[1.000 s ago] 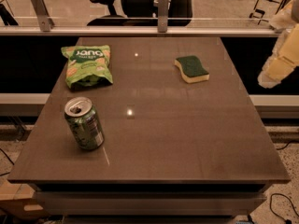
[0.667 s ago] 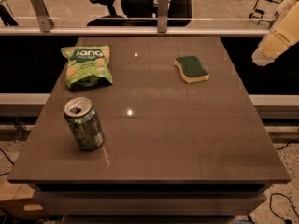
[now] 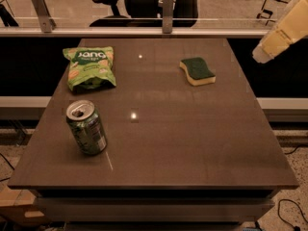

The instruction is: Move sponge near green can

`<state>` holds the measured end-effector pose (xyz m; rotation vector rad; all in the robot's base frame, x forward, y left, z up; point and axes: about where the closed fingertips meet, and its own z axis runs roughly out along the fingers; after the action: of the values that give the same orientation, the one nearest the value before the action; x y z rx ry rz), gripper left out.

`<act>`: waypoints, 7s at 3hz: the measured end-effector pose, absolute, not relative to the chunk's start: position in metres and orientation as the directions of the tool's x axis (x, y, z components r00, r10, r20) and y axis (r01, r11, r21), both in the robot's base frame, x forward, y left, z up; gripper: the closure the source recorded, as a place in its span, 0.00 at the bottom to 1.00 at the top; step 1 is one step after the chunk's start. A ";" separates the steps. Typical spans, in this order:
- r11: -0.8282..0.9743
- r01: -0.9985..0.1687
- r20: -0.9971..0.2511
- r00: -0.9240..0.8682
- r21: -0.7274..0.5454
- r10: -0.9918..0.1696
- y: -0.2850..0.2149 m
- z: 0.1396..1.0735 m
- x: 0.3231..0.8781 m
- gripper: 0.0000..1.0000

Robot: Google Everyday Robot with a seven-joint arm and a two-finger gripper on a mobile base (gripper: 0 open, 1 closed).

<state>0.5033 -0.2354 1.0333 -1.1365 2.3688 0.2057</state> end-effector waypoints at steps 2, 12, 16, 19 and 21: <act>0.797 -0.604 -0.531 -0.680 0.014 -0.506 -0.205 1.042 0.520 0.00; 0.968 -0.252 -0.311 -0.920 0.006 -0.238 -0.169 0.917 0.670 0.06; 0.942 -0.333 -0.290 -0.907 0.046 -0.306 -0.153 0.900 0.671 0.00; 0.916 -0.400 -0.234 -0.895 0.038 -0.381 -0.157 0.889 0.670 0.02; 0.928 -0.373 -0.132 -0.919 -0.012 -0.371 -0.134 0.850 0.677 0.24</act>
Offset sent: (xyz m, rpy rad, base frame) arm 0.0230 0.0474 0.0137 0.1250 0.0898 -0.4229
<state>0.6765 -0.1340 0.8504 -0.5722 2.9547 0.0208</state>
